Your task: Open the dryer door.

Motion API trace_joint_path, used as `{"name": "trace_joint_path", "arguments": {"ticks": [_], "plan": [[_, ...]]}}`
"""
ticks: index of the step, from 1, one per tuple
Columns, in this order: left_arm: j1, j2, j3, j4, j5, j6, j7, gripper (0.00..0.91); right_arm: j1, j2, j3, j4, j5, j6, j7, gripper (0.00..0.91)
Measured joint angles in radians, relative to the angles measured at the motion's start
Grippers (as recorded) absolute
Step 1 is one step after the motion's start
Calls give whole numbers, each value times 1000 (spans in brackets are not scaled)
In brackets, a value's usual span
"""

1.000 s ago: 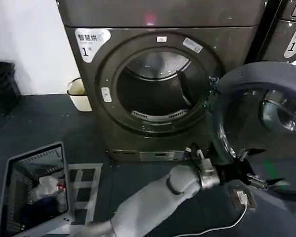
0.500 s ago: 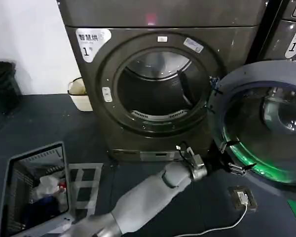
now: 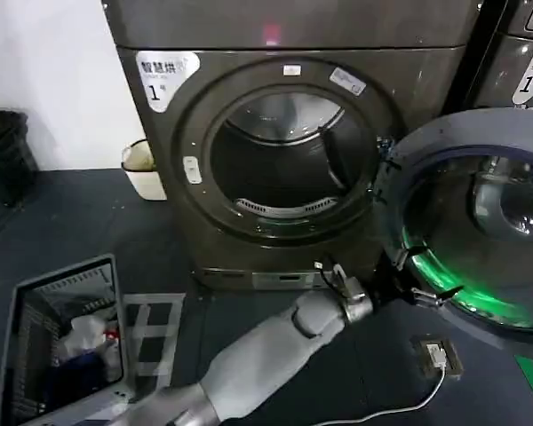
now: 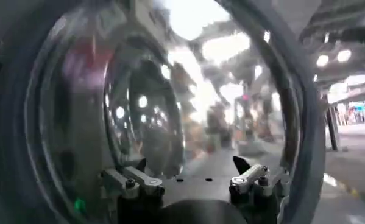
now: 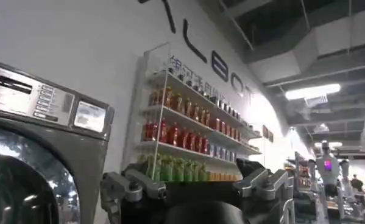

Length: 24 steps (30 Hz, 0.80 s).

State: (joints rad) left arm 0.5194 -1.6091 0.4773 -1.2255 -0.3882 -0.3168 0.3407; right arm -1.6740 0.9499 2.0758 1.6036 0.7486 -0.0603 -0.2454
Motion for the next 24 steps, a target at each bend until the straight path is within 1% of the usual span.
{"name": "trace_joint_path", "arguments": {"ticks": [8, 14, 18, 24], "plan": [[10, 0, -19, -67, -29, -77, -1, 907, -3, -1, 9, 21, 0, 5, -2, 907], [19, 0, -18, -127, -61, -139, -22, 907, 5, -1, -2, 25, -4, 5, -3, 907], [34, 2, -18, -166, -63, -158, -22, 907, 15, -3, -14, 34, -7, 5, -4, 907], [39, 139, -36, -239, -109, -169, -9, 907, 24, -19, -14, 35, -7, 5, -9, 907]]}}
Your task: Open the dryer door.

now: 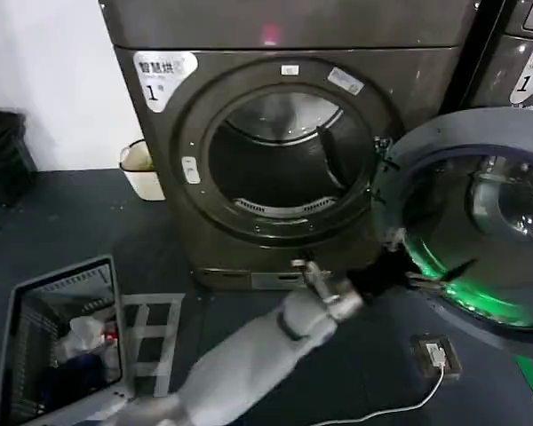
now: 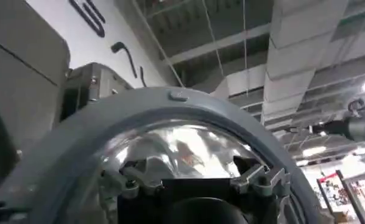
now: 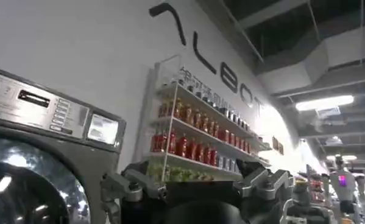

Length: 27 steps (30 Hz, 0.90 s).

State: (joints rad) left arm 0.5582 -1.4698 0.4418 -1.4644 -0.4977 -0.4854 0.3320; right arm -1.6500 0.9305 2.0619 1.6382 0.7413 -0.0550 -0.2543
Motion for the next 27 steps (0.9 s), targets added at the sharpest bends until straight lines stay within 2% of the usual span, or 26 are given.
{"name": "trace_joint_path", "arguments": {"ticks": [7, 12, 15, 19, 24, 27], "plan": [[19, 171, -30, -106, -41, -5, 6, 907, 9, -5, 0, 10, -2, 0, 0, 907], [21, 321, -55, -173, -73, 14, 61, 907, 10, -11, 1, 28, -23, 5, 2, 907], [21, 428, -78, -210, -63, 65, 74, 907, 13, -7, 8, 44, -52, 17, 6, 907], [39, 592, -114, -249, -27, 169, 89, 907, 21, -7, 26, 64, -54, 18, 19, 907], [96, 775, -182, -252, 39, 207, 97, 907, 31, -2, 43, 73, -56, 19, 24, 907], [150, 874, -256, -256, 35, 297, 171, 907, 37, -2, 53, 73, -56, 27, 35, 907]]}}
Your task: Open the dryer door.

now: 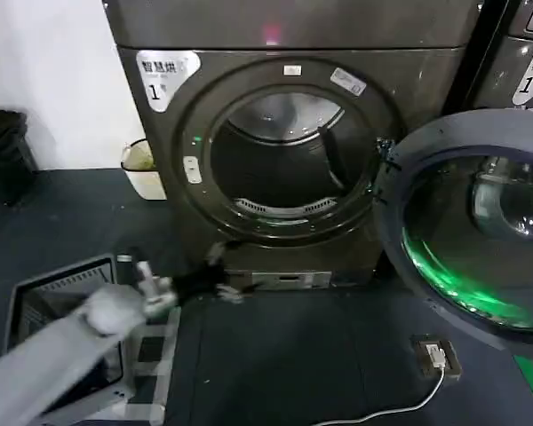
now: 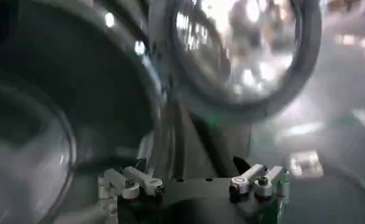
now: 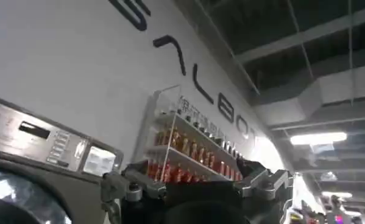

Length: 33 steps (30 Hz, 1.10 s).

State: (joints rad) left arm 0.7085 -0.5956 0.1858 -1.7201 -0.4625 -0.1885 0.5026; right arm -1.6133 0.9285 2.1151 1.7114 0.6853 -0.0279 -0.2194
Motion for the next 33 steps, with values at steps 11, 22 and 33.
{"name": "trace_joint_path", "arguments": {"ticks": [11, 22, 33], "plan": [[224, 263, -259, 54, 102, 157, 80, 907, 2, -4, 55, -46, 1, 28, 56, 907], [285, 408, -315, 105, 115, 240, 159, 907, -3, -13, 94, -50, 1, 22, 69, 907], [357, 542, -313, 171, 219, 159, 221, 907, -8, -21, 113, -84, 0, 22, 52, 907]]}}
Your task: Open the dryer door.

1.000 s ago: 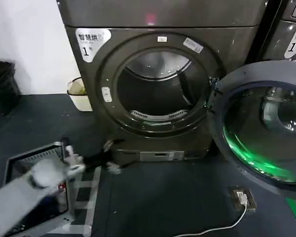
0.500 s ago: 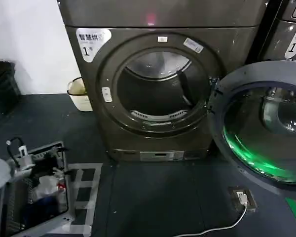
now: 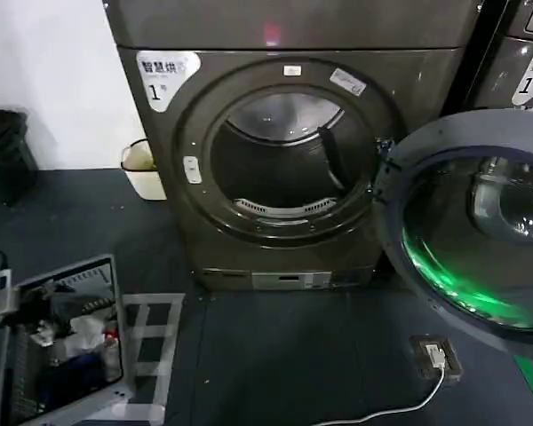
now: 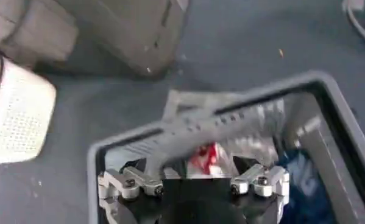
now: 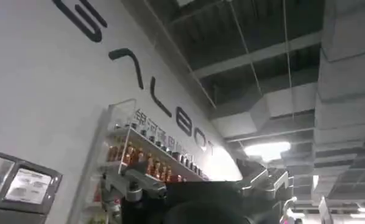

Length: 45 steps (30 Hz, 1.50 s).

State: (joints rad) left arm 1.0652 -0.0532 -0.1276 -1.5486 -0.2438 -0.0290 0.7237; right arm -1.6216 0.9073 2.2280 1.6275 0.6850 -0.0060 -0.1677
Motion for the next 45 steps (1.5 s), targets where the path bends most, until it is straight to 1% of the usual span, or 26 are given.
{"name": "trace_joint_path", "arguments": {"ticks": [5, 11, 14, 26, 32, 45], "plan": [[27, 53, 26, 12, 24, -19, -1, 907, -3, -7, 11, -15, 1, 1, 0, 907], [46, 71, 43, 45, 75, -55, 9, 907, -2, -13, 15, -27, 2, 1, 0, 907], [52, 78, 52, 48, 108, -72, 29, 907, 1, -14, 12, -28, 1, 1, -2, 907], [55, 104, 56, 50, 123, -77, 30, 907, 11, -16, 6, -30, -7, 2, -7, 907], [47, 105, 51, 53, 128, -103, 48, 907, 14, -17, 0, -23, -8, 5, -6, 907], [49, 115, 51, 43, 133, -102, 34, 907, 5, -14, 1, -33, -7, 6, -13, 907]]}}
